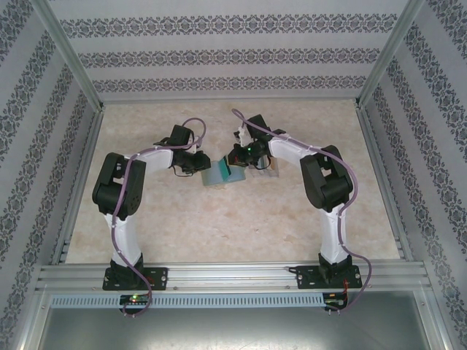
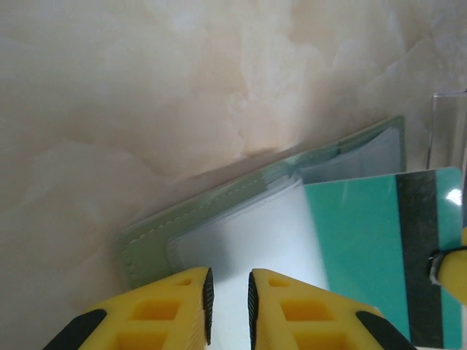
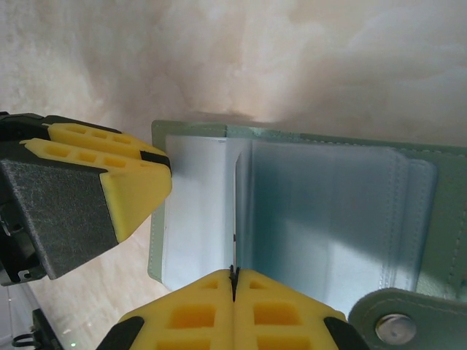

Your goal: Put the credit cards into the card holder

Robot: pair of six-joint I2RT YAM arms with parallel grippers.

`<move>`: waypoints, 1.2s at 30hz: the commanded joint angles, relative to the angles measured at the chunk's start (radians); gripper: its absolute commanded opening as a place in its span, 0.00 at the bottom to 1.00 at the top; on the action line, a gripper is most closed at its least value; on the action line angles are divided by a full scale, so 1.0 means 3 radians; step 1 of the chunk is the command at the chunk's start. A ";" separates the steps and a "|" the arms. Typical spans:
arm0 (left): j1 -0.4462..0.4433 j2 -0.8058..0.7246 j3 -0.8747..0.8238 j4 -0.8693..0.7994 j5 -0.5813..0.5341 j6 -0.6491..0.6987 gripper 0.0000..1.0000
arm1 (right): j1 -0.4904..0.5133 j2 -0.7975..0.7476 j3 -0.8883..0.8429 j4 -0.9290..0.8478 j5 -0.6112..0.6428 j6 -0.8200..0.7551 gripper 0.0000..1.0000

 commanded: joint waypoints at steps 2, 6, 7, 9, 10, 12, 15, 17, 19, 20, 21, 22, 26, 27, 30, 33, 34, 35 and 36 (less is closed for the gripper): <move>-0.0015 -0.0191 -0.0055 -0.0087 -0.0142 0.0031 0.24 | 0.0075 0.0083 -0.0049 0.0186 -0.0066 0.0189 0.00; -0.0004 -0.0289 -0.0146 -0.0069 -0.0310 -0.0024 0.26 | 0.0110 0.0103 -0.0032 0.0228 -0.0048 0.0259 0.00; -0.0001 -0.0317 -0.0185 -0.0053 -0.0356 -0.0039 0.27 | 0.0117 0.0113 -0.0035 0.0235 -0.0042 0.0279 0.00; 0.0006 -0.0388 -0.0270 0.0010 -0.0443 -0.0066 0.27 | 0.0141 0.0126 -0.0042 0.0264 -0.0023 0.0294 0.00; 0.0007 -0.0411 -0.0297 0.0017 -0.0485 -0.0067 0.27 | 0.0152 0.0132 -0.0042 0.0264 -0.0004 0.0292 0.00; 0.0010 -0.0434 -0.0315 -0.0019 -0.0564 -0.0079 0.27 | 0.0167 0.0149 -0.0046 0.0275 0.0022 0.0318 0.00; 0.0010 -0.0398 -0.0340 -0.0014 -0.0560 -0.0082 0.26 | 0.0175 0.0149 -0.0115 0.0399 0.0033 0.0405 0.00; 0.0009 -0.0336 -0.0340 -0.0020 -0.0545 -0.0073 0.25 | 0.0176 0.0157 -0.0143 0.0446 0.0046 0.0443 0.00; 0.0007 -0.0281 -0.0339 -0.0041 -0.0571 -0.0067 0.24 | 0.0174 0.0149 -0.0176 0.0483 0.0064 0.0482 0.00; 0.0010 -0.0262 -0.0346 -0.0042 -0.0597 -0.0063 0.23 | 0.0174 0.0136 -0.0207 0.0523 0.0078 0.0508 0.00; 0.0010 -0.0245 -0.0356 -0.0042 -0.0616 -0.0057 0.23 | 0.0179 0.0113 -0.0239 0.0566 0.0104 0.0533 0.00; 0.0009 -0.0226 -0.0356 -0.0050 -0.0625 -0.0048 0.22 | 0.0187 0.0095 -0.0276 0.0609 0.0133 0.0557 0.00; 0.0011 -0.0194 -0.0348 -0.0058 -0.0636 -0.0035 0.21 | 0.0229 0.0062 -0.0342 0.0696 0.0192 0.0620 0.00; 0.0008 -0.0184 -0.0356 -0.0043 -0.0624 -0.0038 0.20 | 0.0237 0.0057 -0.0353 0.0720 0.0197 0.0638 0.00; 0.0007 -0.0141 -0.0323 -0.0067 -0.0616 -0.0026 0.19 | 0.0248 0.0065 -0.0369 0.0738 0.0234 0.0634 0.00; 0.0009 -0.0130 -0.0312 -0.0078 -0.0613 -0.0031 0.17 | 0.0255 0.0070 -0.0373 0.0721 0.0229 0.0662 0.00; 0.0009 -0.0132 -0.0315 -0.0074 -0.0614 -0.0031 0.17 | 0.0260 0.0063 -0.0383 0.0725 0.0236 0.0669 0.00; 0.0009 -0.0118 -0.0308 -0.0075 -0.0611 -0.0026 0.16 | 0.0273 0.0049 -0.0399 0.0734 0.0252 0.0675 0.00; 0.0009 -0.0117 -0.0296 -0.0090 -0.0611 -0.0021 0.15 | 0.0285 0.0035 -0.0412 0.0728 0.0280 0.0675 0.00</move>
